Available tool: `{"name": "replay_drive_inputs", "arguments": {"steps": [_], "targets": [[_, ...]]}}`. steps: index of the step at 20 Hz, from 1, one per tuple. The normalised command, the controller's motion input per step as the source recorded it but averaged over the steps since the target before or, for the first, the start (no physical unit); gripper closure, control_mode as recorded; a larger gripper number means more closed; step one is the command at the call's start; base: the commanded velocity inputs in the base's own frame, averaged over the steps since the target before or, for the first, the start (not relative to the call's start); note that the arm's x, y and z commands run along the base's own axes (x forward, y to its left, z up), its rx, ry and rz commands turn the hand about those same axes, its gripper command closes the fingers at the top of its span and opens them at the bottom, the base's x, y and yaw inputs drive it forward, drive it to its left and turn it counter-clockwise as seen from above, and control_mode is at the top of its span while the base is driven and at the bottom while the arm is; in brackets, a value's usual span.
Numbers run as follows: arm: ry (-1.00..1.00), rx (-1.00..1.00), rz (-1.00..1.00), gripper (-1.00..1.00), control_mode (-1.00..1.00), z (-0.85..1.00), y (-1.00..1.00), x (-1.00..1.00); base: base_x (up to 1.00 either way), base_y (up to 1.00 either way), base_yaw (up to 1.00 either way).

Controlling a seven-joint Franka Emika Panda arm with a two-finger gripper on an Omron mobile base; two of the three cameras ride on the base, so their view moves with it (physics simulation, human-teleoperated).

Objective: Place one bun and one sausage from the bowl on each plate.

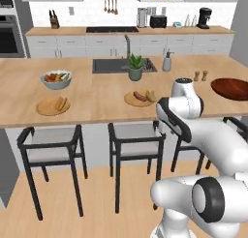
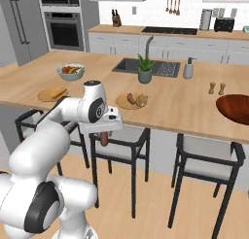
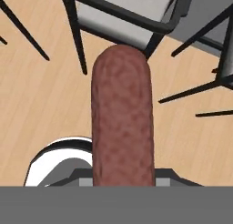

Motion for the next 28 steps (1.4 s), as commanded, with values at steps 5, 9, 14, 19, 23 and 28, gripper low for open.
{"name": "replay_drive_inputs", "arguments": {"steps": [5, 9, 14, 19, 23, 28], "targets": [[0.0, 0.0, 0.0, 1.0, 1.0, 0.0, 0.0, 0.0, 0.04, 1.0, -0.16], [0.0, 0.0, 0.0, 1.0, 1.0, 0.0, 0.0, 0.0, 0.07, 1.0, -0.19], [0.0, 0.0, 0.0, 1.0, 1.0, 0.0, 0.0, 0.0, 0.28, 1.0, -0.14], [0.0, 0.0, 0.0, 1.0, 1.0, 0.0, 0.0, 0.0, 0.62, 1.0, -0.04], [0.0, 0.0, 0.0, 1.0, 1.0, 0.0, 0.0, 0.0, 0.92, 0.94, 0.0], [0.0, 0.0, 0.0, 1.0, 1.0, 0.0, 0.0, 0.0, 0.5, 0.35, -0.21]]}}
